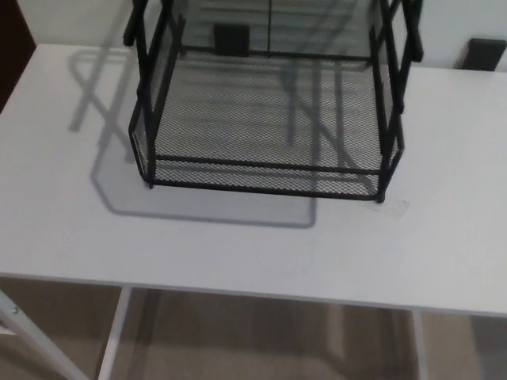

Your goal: The robot walks towards a file tray kept in the middle of a desk and uses its right hand to grab a tray and pulls it out towards itself

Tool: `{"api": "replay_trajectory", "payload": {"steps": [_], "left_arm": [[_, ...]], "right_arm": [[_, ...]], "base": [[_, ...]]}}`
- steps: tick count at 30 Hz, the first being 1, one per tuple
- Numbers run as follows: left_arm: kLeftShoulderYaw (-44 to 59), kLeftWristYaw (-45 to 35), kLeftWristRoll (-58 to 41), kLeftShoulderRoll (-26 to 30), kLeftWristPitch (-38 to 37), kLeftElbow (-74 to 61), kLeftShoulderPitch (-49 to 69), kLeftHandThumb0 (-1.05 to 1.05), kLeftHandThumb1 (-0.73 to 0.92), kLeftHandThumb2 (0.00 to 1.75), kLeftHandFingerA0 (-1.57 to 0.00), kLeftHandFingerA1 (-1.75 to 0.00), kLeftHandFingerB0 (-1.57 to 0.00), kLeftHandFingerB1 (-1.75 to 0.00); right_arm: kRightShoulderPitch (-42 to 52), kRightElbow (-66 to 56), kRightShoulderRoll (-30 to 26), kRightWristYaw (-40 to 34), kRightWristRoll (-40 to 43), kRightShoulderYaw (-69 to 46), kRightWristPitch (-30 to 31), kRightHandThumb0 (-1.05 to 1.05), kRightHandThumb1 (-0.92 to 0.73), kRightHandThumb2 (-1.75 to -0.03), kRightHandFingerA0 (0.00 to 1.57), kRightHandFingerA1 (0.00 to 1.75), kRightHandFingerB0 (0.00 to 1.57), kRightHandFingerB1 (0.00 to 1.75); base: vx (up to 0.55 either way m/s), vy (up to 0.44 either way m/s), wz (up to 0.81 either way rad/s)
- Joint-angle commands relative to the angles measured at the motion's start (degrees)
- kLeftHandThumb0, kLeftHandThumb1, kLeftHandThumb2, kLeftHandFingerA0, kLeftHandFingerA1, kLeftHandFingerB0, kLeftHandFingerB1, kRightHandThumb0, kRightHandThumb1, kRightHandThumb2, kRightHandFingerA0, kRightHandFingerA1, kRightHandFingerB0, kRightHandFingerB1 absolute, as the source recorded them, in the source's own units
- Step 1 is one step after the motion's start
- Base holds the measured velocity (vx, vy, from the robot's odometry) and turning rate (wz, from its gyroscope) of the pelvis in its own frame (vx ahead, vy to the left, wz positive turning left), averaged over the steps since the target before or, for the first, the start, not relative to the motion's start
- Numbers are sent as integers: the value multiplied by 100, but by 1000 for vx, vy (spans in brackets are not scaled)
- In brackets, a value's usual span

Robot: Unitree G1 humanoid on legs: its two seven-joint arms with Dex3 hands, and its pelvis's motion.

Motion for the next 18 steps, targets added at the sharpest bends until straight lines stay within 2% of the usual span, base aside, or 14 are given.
{"api": "replay_trajectory", "payload": {"steps": [1, 5, 7, 10, 14, 18], "left_arm": [[-3, -38, -17, 42, -132, -18, -24, -55, 35, 89, -52, -76, -28, -62], [-77, 30, 61, 64, -106, -33, -42, -54, 36, 89, -51, -74, -27, -60], [-62, -11, 24, 67, -147, -38, -23, -54, 35, 89, -52, -75, -26, -60], [-38, -49, -13, 62, -146, -47, -21, -56, 35, 89, -54, -76, -28, -61], [-140, 45, 101, 65, -157, -60, 21, -57, 36, 89, -54, -75, -28, -61], [-190, 74, 102, 48, -174, -56, 48, -57, 34, 88, -56, -76, -29, -61]], "right_arm": [[10, -103, -125, -112, -143, 51, -19, -54, -67, -60, 55, 56, 30, 32], [102, -288, -78, -118, -126, 92, -234, -55, -66, -60, 53, 54, 33, 32], [493, -1051, -34, -54, -149, 203, -387, -55, -66, -60, 54, 51, 32, 32], [534, -1160, -29, 175, -85, 324, -654, -54, -67, -61, 52, 48, 30, 31], [896, -1714, -49, 251, -13, 419, -644, -54, -65, -61, 53, 48, 33, 32], [1433, -2857, -176, 358, 24, 451, -401, -57, -66, -60, 52, 48, 33, 36]], "base": [[50, -5, 8], [12, -48, 8], [-27, -88, 3], [-5, -30, 1], [0, 0, 0], [0, 0, 0]]}}
